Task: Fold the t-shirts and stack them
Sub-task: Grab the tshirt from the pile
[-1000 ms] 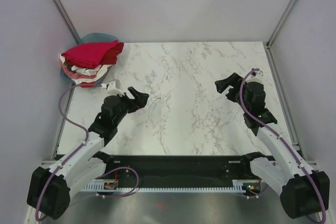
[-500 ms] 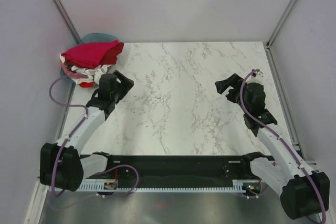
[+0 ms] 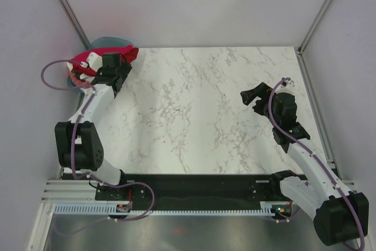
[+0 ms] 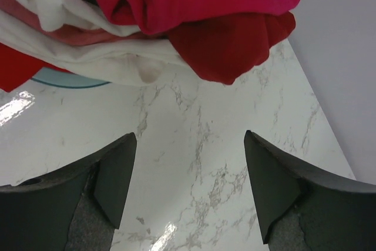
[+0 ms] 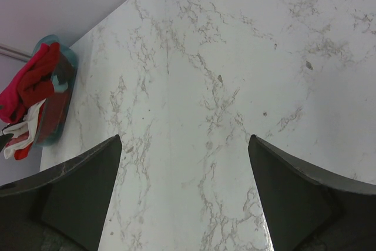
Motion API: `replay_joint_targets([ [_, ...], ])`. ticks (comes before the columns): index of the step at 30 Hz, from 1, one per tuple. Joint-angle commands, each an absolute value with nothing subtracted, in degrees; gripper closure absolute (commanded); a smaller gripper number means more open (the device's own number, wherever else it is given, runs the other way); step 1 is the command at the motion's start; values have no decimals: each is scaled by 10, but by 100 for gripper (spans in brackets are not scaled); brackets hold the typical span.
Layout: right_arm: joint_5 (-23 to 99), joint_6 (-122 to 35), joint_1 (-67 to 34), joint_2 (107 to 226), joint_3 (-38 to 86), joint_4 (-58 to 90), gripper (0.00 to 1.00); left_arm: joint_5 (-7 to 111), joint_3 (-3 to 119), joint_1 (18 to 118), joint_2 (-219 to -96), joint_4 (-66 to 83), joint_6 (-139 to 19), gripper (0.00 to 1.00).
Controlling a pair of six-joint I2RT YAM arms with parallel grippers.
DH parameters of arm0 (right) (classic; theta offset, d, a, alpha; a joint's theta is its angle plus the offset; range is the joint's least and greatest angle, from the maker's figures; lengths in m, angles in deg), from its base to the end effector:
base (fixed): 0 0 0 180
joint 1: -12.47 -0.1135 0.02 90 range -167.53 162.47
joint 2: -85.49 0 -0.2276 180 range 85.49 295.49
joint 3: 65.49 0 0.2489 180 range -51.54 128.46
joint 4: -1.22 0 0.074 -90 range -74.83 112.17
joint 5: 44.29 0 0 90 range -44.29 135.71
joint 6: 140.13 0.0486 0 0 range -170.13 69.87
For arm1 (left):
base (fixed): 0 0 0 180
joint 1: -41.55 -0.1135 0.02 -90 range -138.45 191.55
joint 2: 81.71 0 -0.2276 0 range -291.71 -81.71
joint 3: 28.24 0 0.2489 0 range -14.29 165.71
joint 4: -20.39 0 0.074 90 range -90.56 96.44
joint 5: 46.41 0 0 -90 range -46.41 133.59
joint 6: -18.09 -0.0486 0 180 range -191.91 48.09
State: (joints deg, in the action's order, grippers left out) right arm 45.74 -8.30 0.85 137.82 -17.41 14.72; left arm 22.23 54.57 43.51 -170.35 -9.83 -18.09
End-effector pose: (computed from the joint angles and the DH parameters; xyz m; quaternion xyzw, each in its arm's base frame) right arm 0.2409 0.0495 0.2378 0.2106 0.7798 0.2649 0.5267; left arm 0.3590 0.0054 0.2456 -0.4585 0.7508 -0.0625 0.4712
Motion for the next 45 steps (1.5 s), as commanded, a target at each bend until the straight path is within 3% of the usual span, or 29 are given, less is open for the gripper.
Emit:
replay_joint_targets([
  [1, 459, -74, 8, 1371, -169, 126, 2, 136, 605, 429, -1739, -120, -190, 18],
  [6, 458, -73, 8, 1370, -169, 125, 2, 68, 662, 420, -1780, -121, -216, 21],
  [13, 441, -74, 9, 1377, -168, 122, 2, 59, 711, 380, -1855, -121, -227, 22],
  [15, 439, -73, 8, 1380, -167, 122, 2, 63, 729, 365, -1873, -121, -229, 28],
  [16, 434, -73, 8, 1382, -166, 122, 2, 65, 739, 361, -1879, -121, -235, 49],
  [18, 433, -78, 9, 1380, -165, 123, 2, 66, 764, 360, -1894, -121, -259, 72],
  [19, 444, -80, 8, 1381, -164, 123, 2, 71, 769, 361, -1896, -122, -266, 93],
  [20, 446, -79, 9, 1384, -165, 123, 2, 84, 773, 361, -1895, -121, -265, 98],
  [31, 441, -84, 9, 1395, -166, 119, 2, 132, 735, 408, -1731, -121, -267, 98],
  [37, 450, -89, 9, 1384, -169, 119, 2, 127, 767, 528, -1604, -122, -311, 98],
  [45, 476, -101, 9, 1347, -166, 136, 2, 183, 877, 791, -1502, -126, -247, 98],
])
